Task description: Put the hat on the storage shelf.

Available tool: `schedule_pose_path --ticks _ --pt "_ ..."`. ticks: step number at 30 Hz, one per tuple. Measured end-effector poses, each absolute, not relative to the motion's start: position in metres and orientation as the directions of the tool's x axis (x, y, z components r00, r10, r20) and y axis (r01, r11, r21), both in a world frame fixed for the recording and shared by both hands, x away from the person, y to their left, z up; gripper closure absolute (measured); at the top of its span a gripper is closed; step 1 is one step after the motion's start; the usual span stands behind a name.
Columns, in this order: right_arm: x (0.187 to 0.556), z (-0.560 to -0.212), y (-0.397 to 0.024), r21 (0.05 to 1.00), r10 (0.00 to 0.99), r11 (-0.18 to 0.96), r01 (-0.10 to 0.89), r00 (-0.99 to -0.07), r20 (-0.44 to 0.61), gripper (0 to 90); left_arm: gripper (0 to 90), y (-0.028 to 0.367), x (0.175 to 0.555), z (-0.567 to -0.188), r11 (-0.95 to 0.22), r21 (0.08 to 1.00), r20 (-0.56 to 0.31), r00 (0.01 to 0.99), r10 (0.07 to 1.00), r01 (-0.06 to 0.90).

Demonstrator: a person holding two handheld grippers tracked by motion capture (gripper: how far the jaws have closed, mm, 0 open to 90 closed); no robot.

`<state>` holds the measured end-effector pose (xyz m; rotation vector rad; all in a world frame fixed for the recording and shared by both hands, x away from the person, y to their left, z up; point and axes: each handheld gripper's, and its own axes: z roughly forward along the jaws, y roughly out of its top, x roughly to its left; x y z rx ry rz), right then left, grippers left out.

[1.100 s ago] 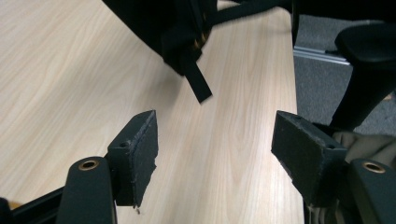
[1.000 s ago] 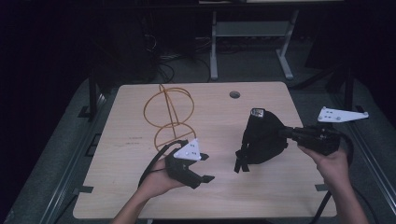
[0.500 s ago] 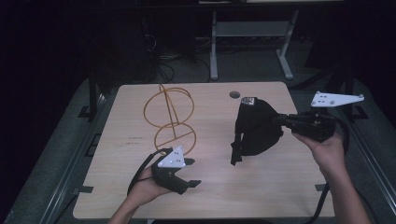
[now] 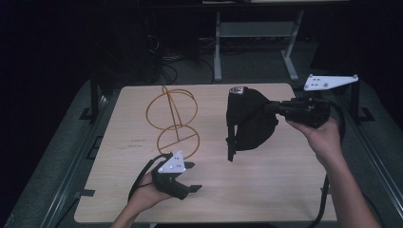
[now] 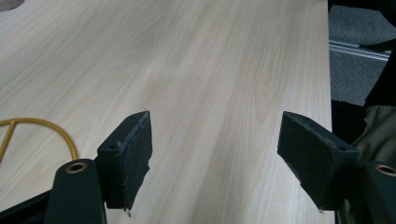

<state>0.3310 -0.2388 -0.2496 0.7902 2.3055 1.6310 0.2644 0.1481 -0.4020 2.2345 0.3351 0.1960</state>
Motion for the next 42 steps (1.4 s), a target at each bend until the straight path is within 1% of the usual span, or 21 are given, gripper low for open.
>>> schedule_pose_path --ticks 6,15,20,22,28,29,32,35,37,41,42 --pt "0.338 -0.238 -0.223 0.924 0.507 0.259 0.281 -0.854 0.117 86.2 25.3 0.149 0.263 -0.402 -0.605 0.778 0.033 0.951 0.306 0.168" --pt "0.355 -0.215 -0.186 0.924 0.451 0.298 0.241 -0.888 0.086 86.2 25.0 0.15 0.265 -0.403 -0.601 0.78 0.029 0.95 0.31 0.172" --pt "0.361 -0.207 -0.172 0.927 0.427 0.298 0.227 -0.901 0.083 86.2 24.5 0.15 0.266 -0.404 -0.601 0.779 0.026 0.949 0.315 0.179" --pt "0.364 -0.199 -0.16 0.929 0.408 0.302 0.212 -0.91 0.075 86.2 24.4 0.149 0.265 -0.405 -0.595 0.782 0.014 0.949 0.315 0.186" --pt "0.372 -0.183 -0.136 0.931 0.383 0.31 0.192 -0.922 0.062 86.1 24.4 0.148 0.265 -0.407 -0.599 0.781 0.019 0.951 0.309 0.179" --pt "0.372 -0.183 -0.136 0.931 0.383 0.31 0.192 -0.922 0.062 86.1 24.4 0.148 0.265 -0.407 -0.599 0.781 0.019 0.951 0.309 0.179" --pt "0.379 -0.177 -0.119 0.927 0.372 0.324 0.187 -0.927 0.057 86.1 24.3 0.148 0.266 -0.409 -0.597 0.782 0.017 0.951 0.308 0.179" --pt "0.382 -0.176 -0.11 0.925 0.364 0.335 0.18 -0.93 0.049 86.1 24.2 0.149 0.266 -0.409 -0.603 0.779 0.026 0.952 0.307 0.173" --pt "0.387 -0.172 -0.096 0.923 0.357 0.34 0.181 -0.933 0.052 86.2 24.1 0.151 0.265 -0.41 -0.607 0.776 0.037 0.948 0.316 0.172" --pt "0.392 -0.169 -0.083 0.919 0.347 0.351 0.18 -0.936 0.051 86.2 23.8 0.152 0.266 -0.411 -0.595 0.782 0.025 0.946 0.323 0.183" --pt "0.395 -0.167 -0.073 0.914 0.343 0.365 0.18 -0.938 0.048 86.1 23.6 0.152 0.265 -0.412 -0.599 0.78 0.029 0.946 0.323 0.18"
